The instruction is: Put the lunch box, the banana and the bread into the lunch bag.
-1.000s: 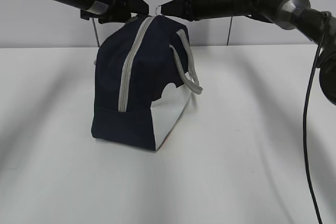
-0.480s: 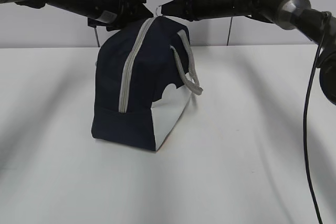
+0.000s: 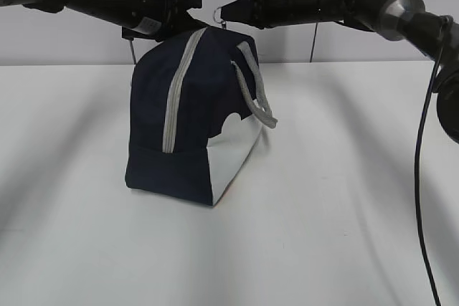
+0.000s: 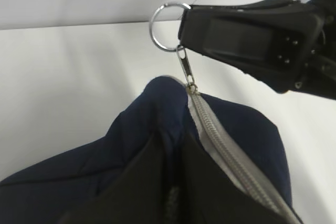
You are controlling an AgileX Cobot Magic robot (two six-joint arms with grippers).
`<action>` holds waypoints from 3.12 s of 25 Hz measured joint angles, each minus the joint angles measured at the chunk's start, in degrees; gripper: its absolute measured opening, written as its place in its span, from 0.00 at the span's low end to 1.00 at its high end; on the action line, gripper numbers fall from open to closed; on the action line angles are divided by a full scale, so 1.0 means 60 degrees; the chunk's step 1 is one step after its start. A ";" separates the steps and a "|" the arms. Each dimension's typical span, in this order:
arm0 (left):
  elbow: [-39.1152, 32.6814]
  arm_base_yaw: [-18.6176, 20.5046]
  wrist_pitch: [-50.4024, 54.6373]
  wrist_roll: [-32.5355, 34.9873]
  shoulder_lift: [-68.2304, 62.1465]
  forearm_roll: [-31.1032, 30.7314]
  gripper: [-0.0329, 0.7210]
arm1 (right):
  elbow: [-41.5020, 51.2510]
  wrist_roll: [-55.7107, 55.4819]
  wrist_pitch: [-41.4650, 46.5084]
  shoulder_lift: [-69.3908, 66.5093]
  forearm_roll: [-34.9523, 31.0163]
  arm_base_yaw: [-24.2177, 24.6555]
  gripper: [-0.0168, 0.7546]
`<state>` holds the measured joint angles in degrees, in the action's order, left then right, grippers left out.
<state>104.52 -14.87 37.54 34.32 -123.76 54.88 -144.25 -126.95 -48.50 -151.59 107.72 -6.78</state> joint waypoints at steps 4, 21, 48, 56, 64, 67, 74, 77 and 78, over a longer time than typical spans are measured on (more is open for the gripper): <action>0.0000 0.0000 0.0023 0.0017 0.0190 -0.0125 0.08 | 0.0000 0.0000 0.0018 0.0000 0.0000 0.0053 0.00; 0.0000 0.0000 0.1251 0.0698 0.0746 -0.0363 0.07 | 0.0000 -0.0278 0.0135 0.0018 -0.0214 0.0172 0.00; -0.0015 -0.0199 0.1827 0.2270 0.1038 0.0442 0.07 | -0.0036 0.0145 -0.0398 -0.0414 -0.1464 0.0172 0.00; -0.0084 -0.0199 0.1739 0.2270 0.1038 0.0177 0.07 | -0.0110 0.0066 -0.0398 -0.0622 -0.1307 0.0140 0.00; -0.0084 -0.0185 0.1845 0.2277 0.1038 0.0150 0.07 | -0.0110 -0.0032 -0.0650 -0.0724 -0.1992 0.0158 0.00; -0.0084 -0.0237 0.1873 0.2277 0.1045 0.0150 0.07 | -0.0110 0.0197 -0.0926 -0.0808 -0.2436 0.0218 0.00; -0.0084 -0.0280 0.2033 0.2424 0.1067 0.0210 0.07 | -0.0092 0.0525 -0.1595 -0.0812 -0.2950 0.0506 0.00; -0.0084 -0.0312 0.2154 0.2484 0.1088 0.0260 0.07 | -0.0092 0.0640 -0.2012 -0.0812 -0.3059 0.0577 0.00; -0.0084 -0.0316 0.2203 0.2482 0.1110 0.0280 0.07 | -0.0092 0.0684 -0.2143 -0.0812 -0.3059 0.0600 0.00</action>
<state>104.02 -16.77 50.76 49.21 -117.10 56.56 -144.80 -122.85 -61.36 -156.46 89.36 -3.19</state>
